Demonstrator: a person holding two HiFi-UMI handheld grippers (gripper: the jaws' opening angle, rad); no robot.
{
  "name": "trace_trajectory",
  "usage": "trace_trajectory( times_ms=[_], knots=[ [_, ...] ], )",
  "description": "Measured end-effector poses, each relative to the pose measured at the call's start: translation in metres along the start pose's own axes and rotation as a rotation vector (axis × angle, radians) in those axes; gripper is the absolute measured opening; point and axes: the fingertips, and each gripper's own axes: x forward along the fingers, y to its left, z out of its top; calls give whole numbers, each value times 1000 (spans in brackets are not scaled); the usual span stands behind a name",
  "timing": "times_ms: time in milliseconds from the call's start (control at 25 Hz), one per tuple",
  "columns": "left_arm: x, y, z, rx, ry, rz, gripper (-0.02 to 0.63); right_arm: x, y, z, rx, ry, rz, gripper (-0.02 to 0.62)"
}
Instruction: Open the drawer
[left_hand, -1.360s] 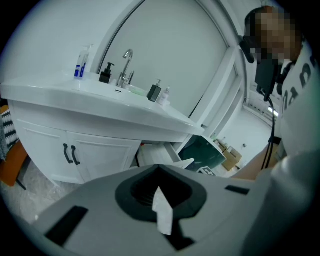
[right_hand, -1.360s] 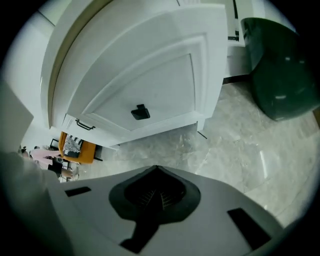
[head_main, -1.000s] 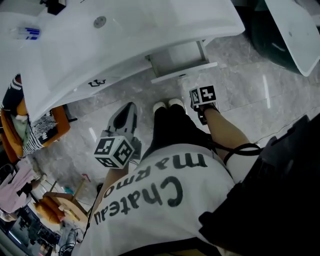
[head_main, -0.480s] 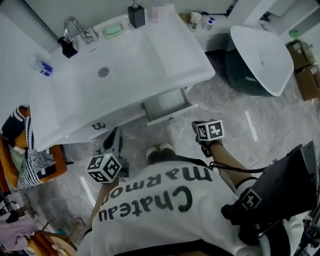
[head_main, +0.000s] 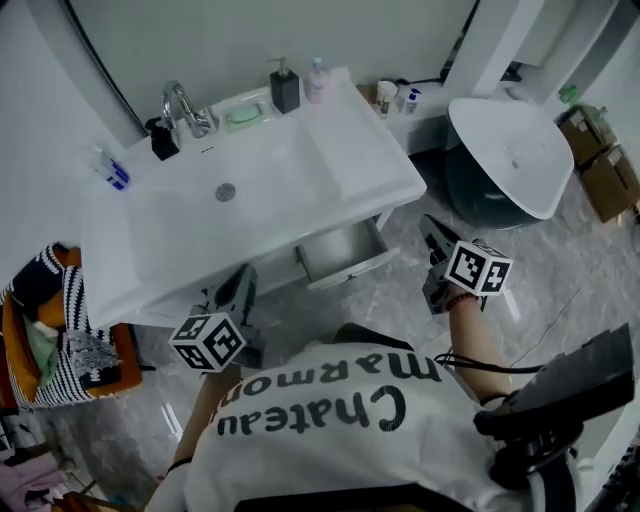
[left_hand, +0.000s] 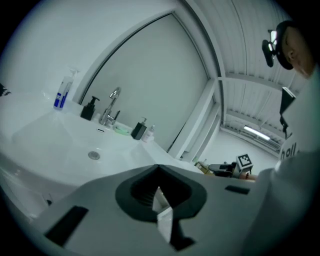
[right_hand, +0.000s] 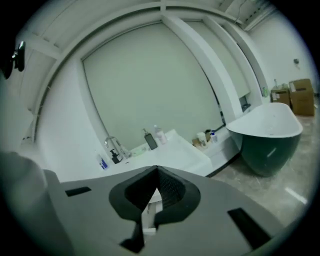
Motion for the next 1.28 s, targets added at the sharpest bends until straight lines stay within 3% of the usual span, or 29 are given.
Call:
trace_trajectory(
  times_ms=[200,400,600,1280],
  knots=[
    [4,-21,20,32,-41,-53,5,13,61,11,-220,12,87,6],
    [-2,-18,21,28,-47,-38,5,28,86,7,-324,27,118,6],
    [-10,-7,14,19,-38,-3,5,33,90,-3,-331,52,131,6],
    [-10,-11,9,30,-18,-12,5,35,92,-8,-373,73,124,6]
  ],
)
